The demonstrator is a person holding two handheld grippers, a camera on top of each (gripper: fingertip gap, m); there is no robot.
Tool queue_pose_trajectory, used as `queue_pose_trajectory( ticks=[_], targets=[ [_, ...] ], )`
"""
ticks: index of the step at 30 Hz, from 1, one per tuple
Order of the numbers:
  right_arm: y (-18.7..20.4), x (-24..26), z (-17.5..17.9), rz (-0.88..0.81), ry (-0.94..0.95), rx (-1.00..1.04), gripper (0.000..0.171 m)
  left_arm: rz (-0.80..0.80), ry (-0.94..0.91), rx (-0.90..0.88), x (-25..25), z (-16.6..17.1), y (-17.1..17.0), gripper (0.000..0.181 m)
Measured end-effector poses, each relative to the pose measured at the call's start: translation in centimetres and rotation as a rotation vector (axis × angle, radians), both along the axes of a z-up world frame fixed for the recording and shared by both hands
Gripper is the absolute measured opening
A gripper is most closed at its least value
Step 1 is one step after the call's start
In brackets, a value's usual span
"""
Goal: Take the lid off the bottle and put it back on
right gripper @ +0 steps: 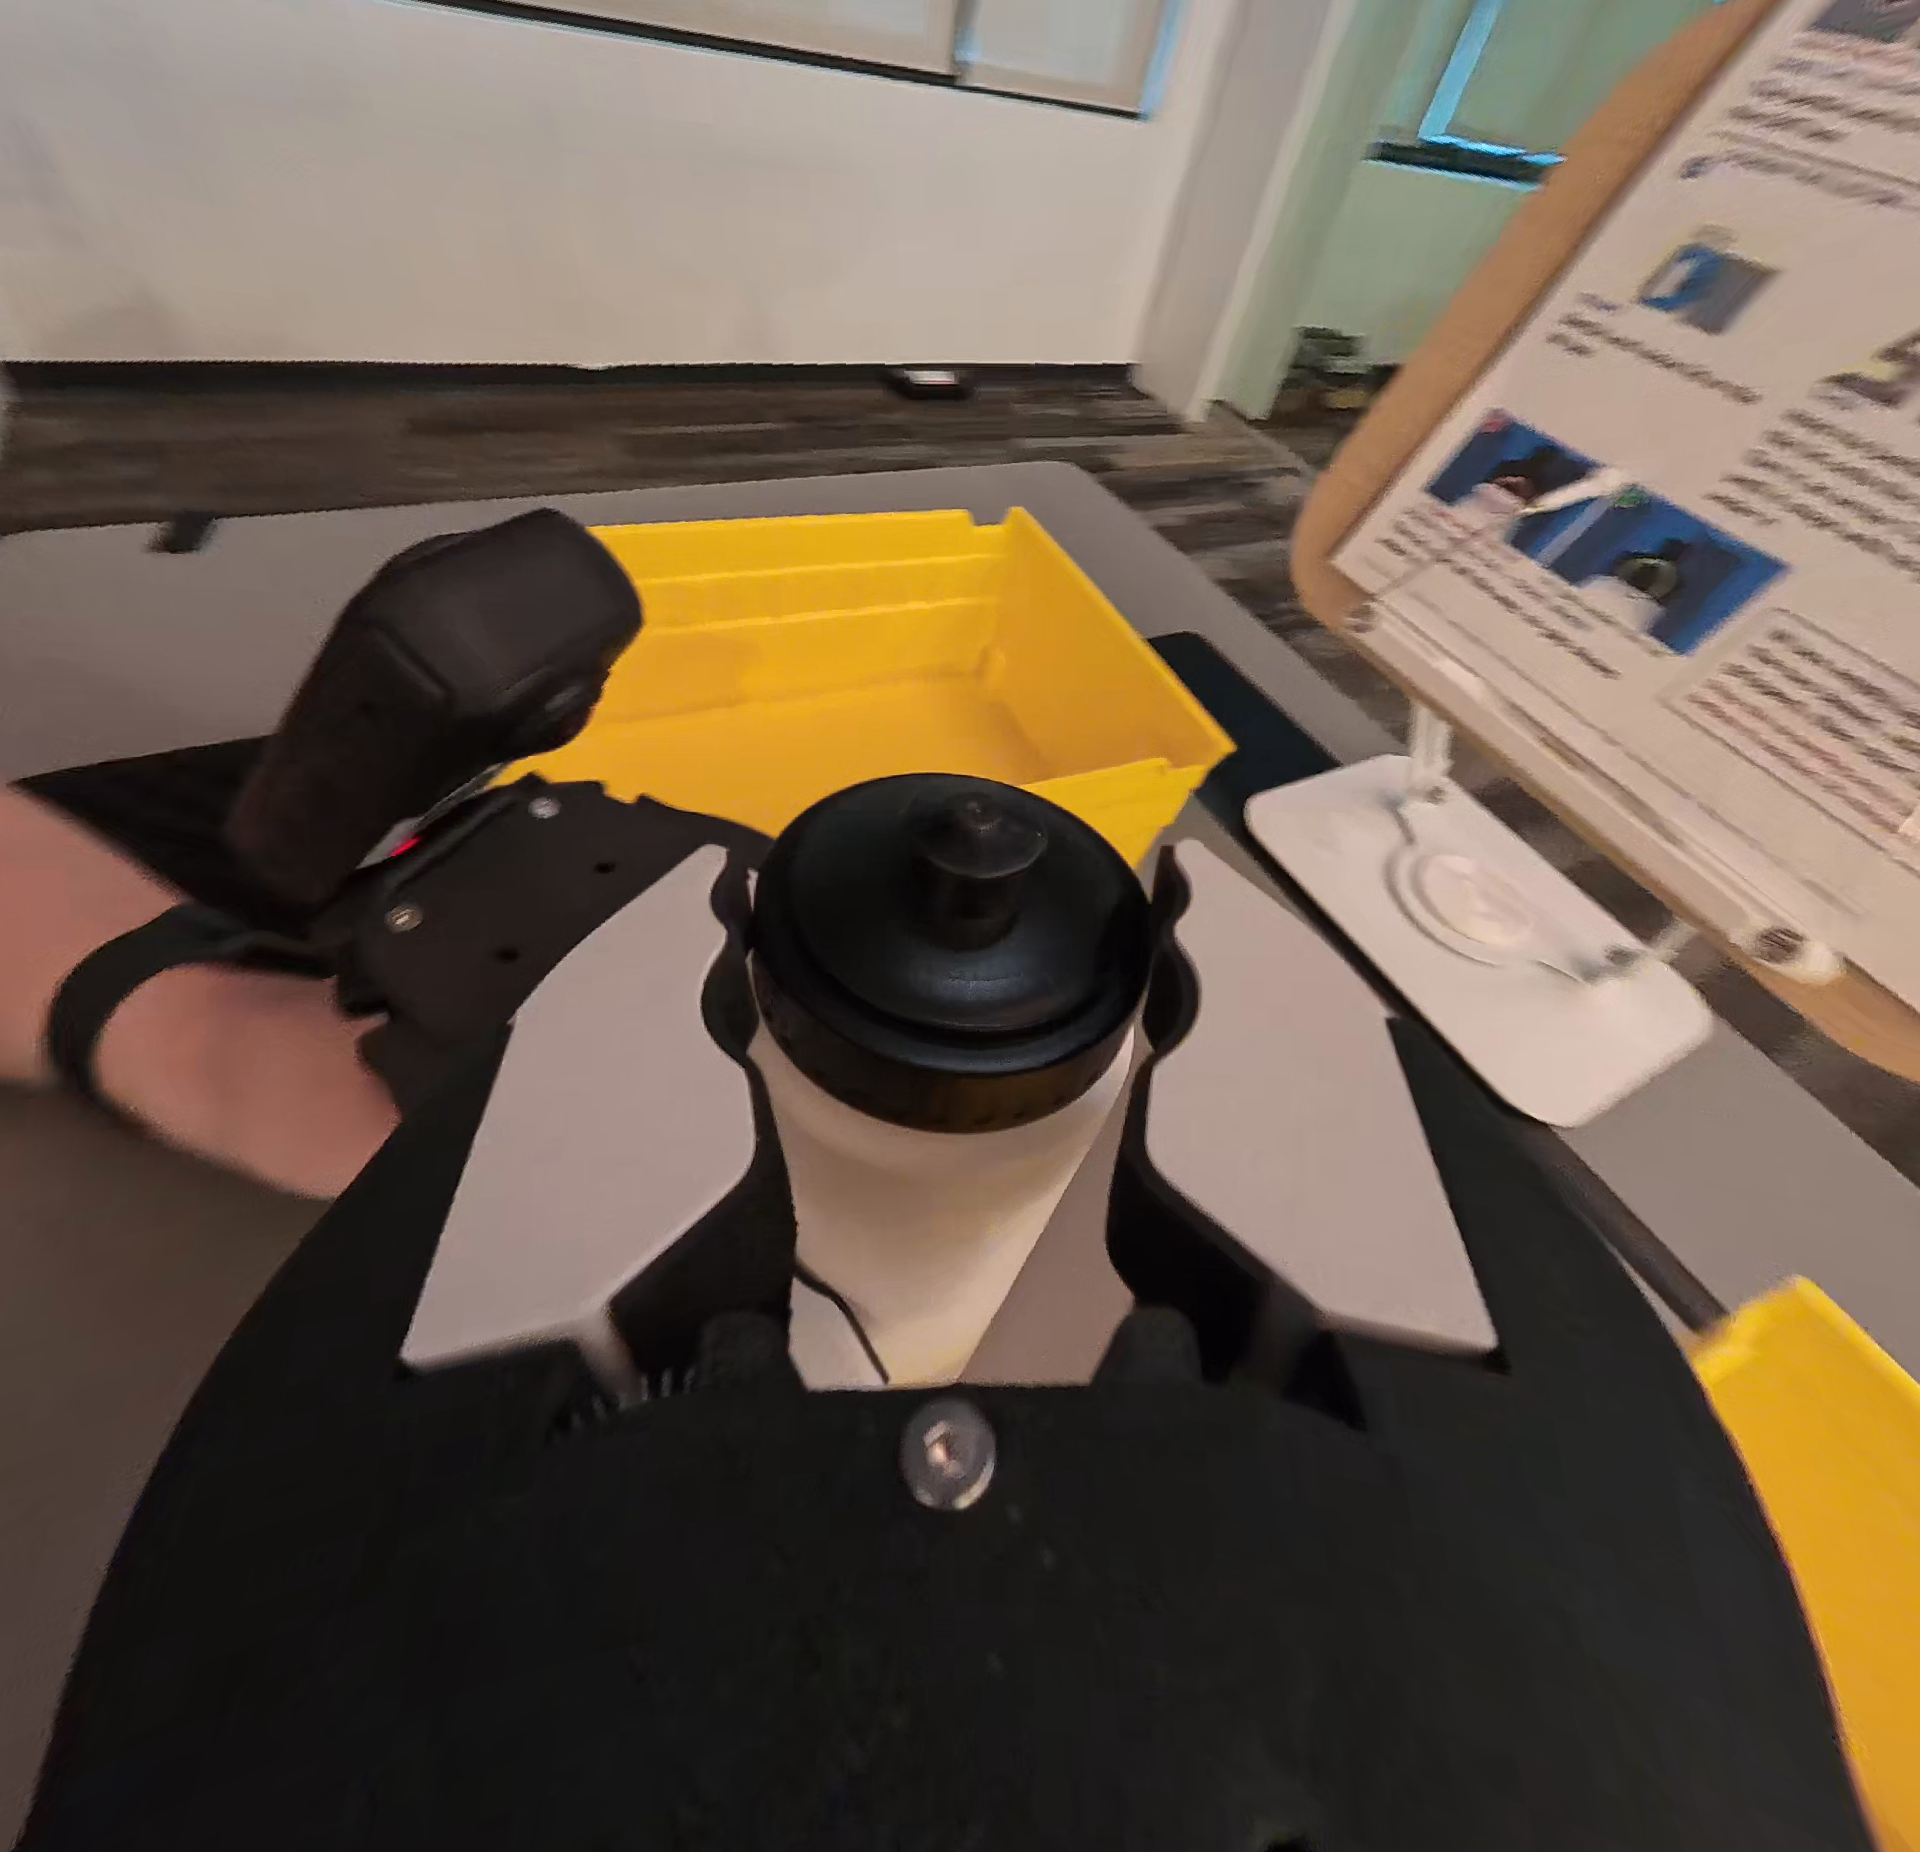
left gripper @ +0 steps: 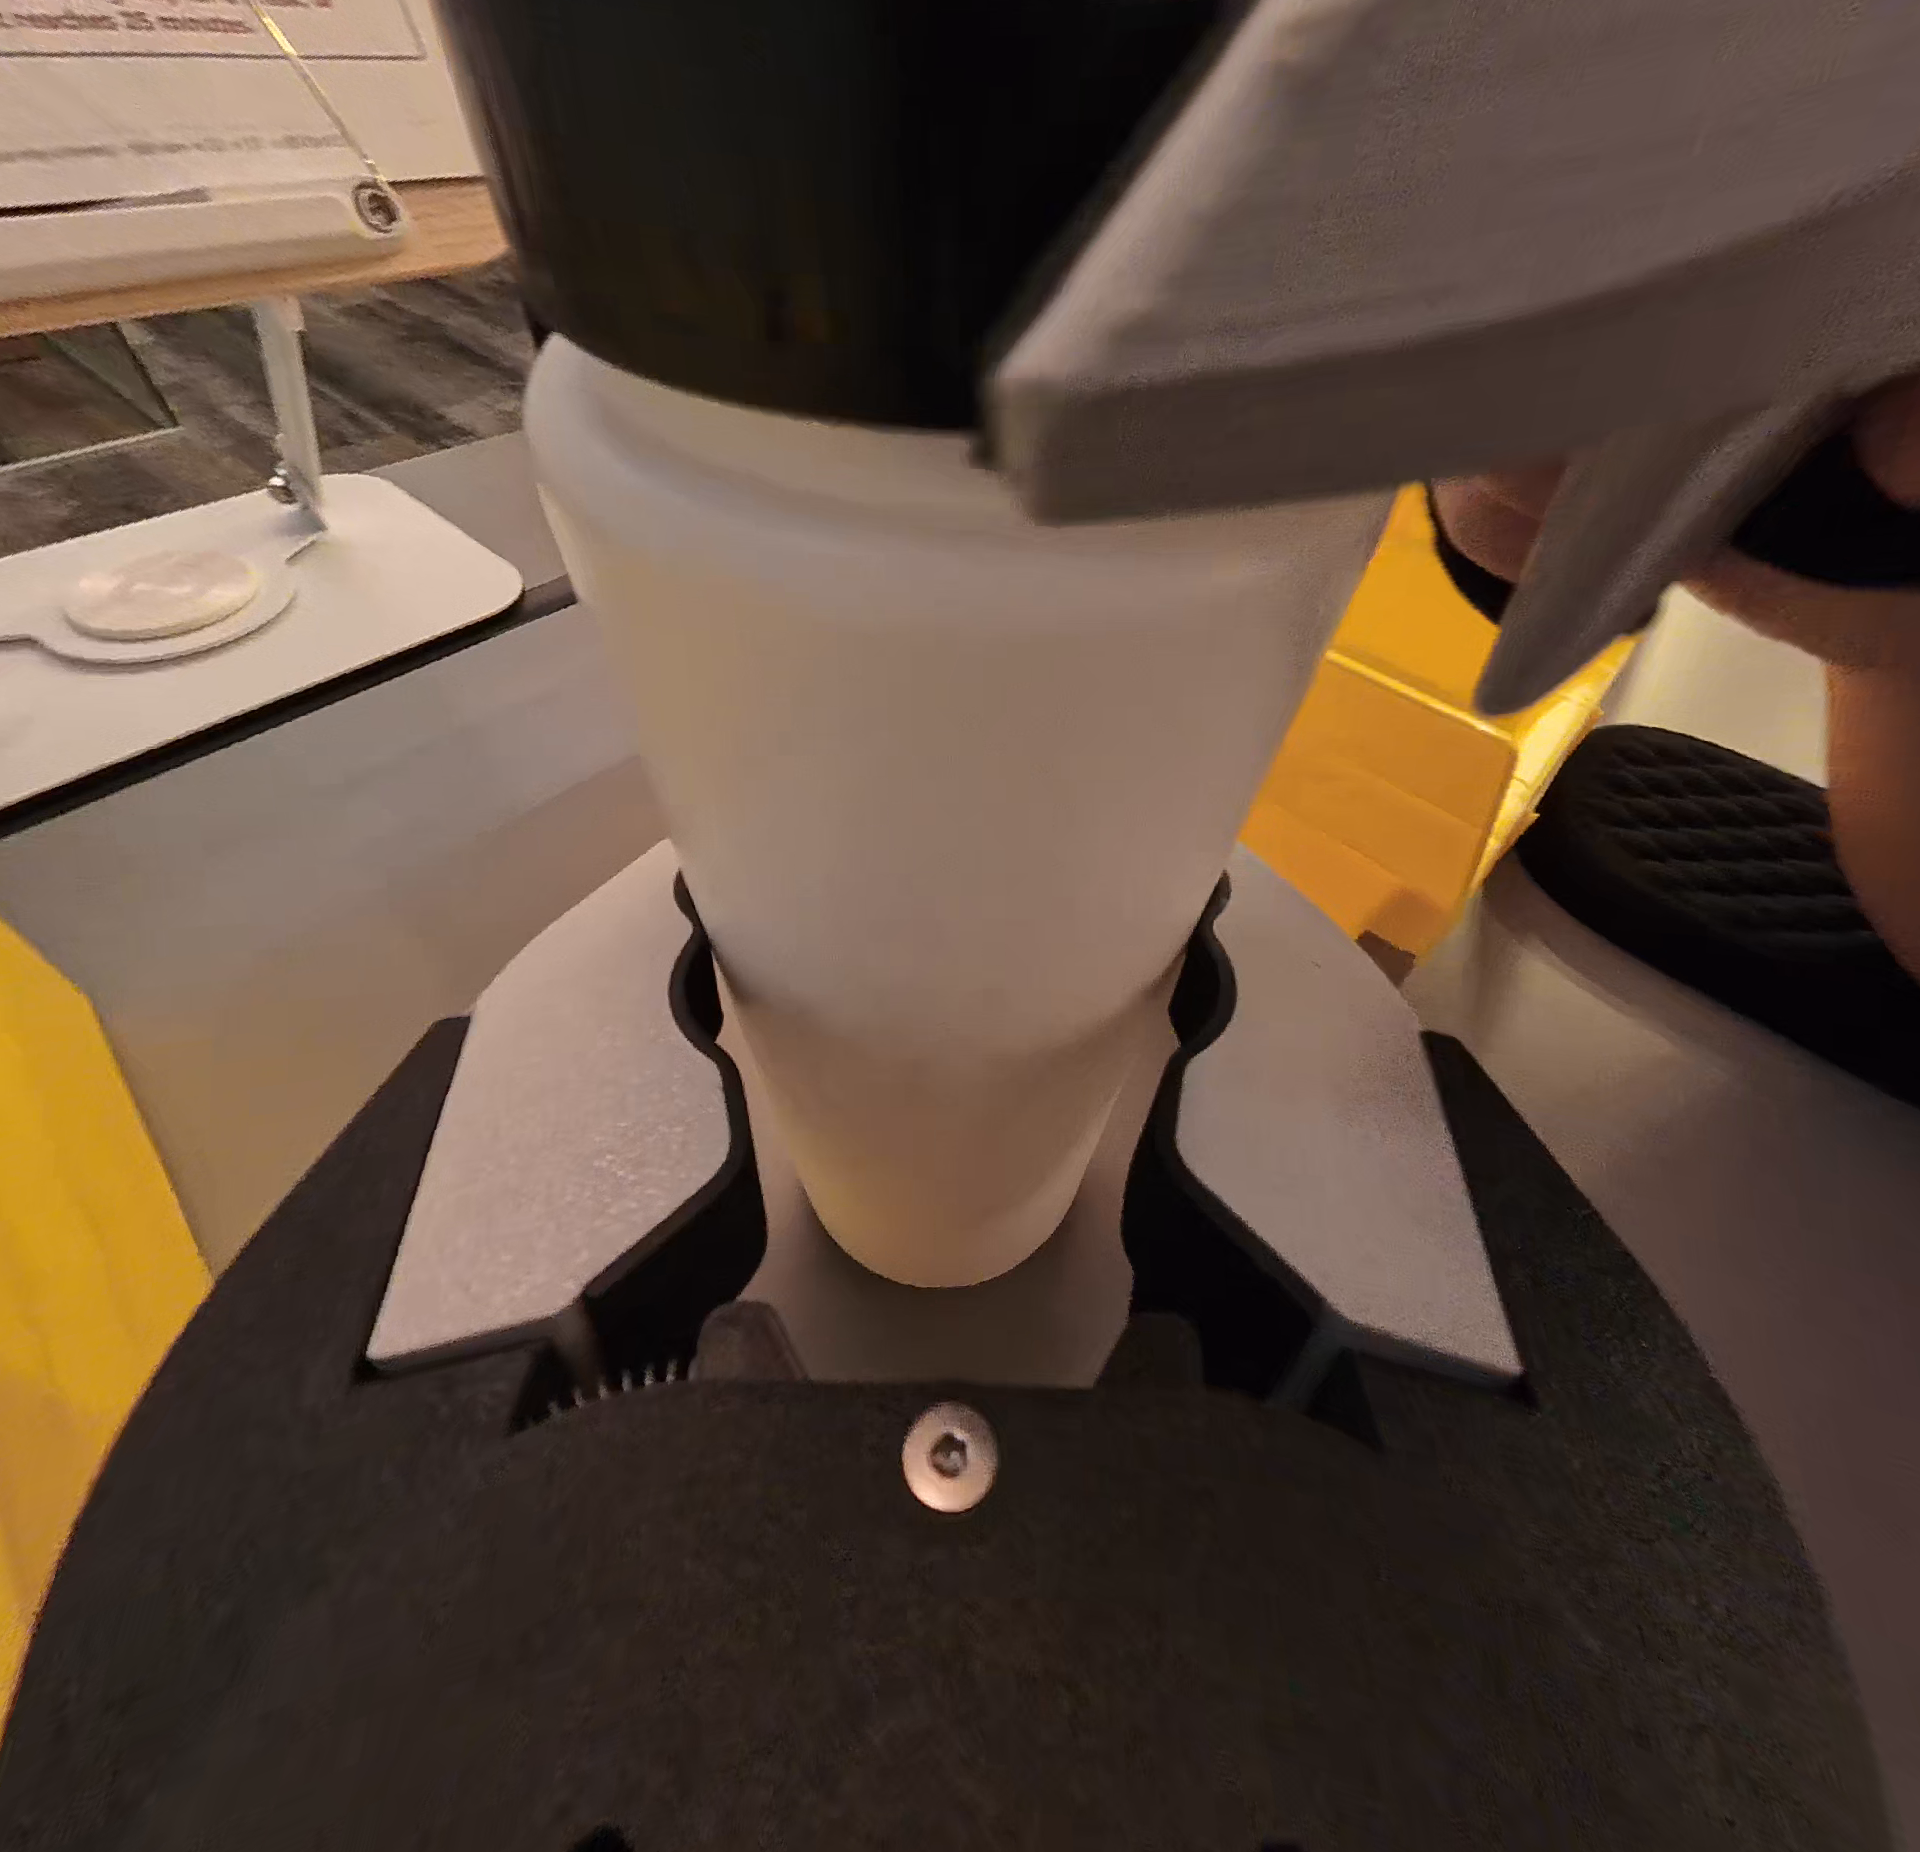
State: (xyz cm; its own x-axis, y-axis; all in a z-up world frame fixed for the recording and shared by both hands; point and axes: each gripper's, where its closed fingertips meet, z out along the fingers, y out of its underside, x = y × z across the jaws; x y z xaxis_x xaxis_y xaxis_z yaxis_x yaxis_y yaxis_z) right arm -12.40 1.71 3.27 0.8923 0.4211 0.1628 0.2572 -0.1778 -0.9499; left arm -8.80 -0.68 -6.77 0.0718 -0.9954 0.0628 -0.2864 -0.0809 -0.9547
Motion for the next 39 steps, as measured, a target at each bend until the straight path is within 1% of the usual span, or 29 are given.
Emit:
queue_pose_trajectory(
  ticks=[2,4,9,12,14,19,21,25,28,31,33,34,36,39],
  targets=[
    [0.2,-0.1,0.1,-0.079,-0.026,0.037,0.074,0.011,0.000,0.005,-0.1,0.0,0.2,0.086],
    [0.1,0.0,0.1,-0.064,-0.037,0.022,0.075,0.002,-0.001,0.009,0.0,0.0,0.1,0.086],
    [-1.2,0.2,0.5,0.179,0.014,-0.043,0.078,-0.025,0.005,0.022,0.1,0.0,-0.2,0.086],
    [-1.8,1.0,0.3,0.239,-0.027,-0.039,0.071,-0.059,0.003,0.031,0.3,-0.1,-0.5,0.086],
    [-1.8,0.9,0.2,0.262,-0.001,-0.038,0.069,-0.072,-0.004,0.028,0.4,0.0,-0.5,0.086],
    [-1.8,0.8,0.2,0.259,0.032,-0.059,0.070,-0.090,-0.010,0.034,0.4,0.0,-0.7,0.086],
    [-1.8,0.6,-0.2,0.272,0.040,-0.089,0.076,-0.118,-0.006,0.046,0.5,0.0,-1.3,0.086],
    [-1.4,0.2,-0.5,0.266,0.071,-0.098,0.078,-0.115,-0.010,0.031,0.5,0.0,-1.4,0.086],
    [-0.7,0.2,-0.5,0.181,0.068,-0.077,0.077,-0.064,-0.004,0.029,0.4,0.0,-0.7,0.086],
    [0.2,0.2,-0.4,0.030,0.091,-0.037,0.077,0.004,0.006,0.032,0.0,0.0,0.2,0.086],
    [0.5,0.2,-0.2,-0.058,0.113,0.015,0.077,0.018,0.006,0.023,-0.1,0.0,0.4,0.086],
    [0.6,0.2,-0.2,-0.075,0.110,0.024,0.077,0.016,0.007,0.021,-0.1,0.0,0.4,0.086],
    [0.5,0.2,-0.4,-0.039,0.066,-0.017,0.078,0.009,0.002,0.022,0.0,0.0,0.4,0.086],
    [-0.3,0.2,-0.8,0.115,0.022,-0.081,0.081,-0.024,0.003,0.040,0.2,-0.1,-0.1,0.086]
  ],
)
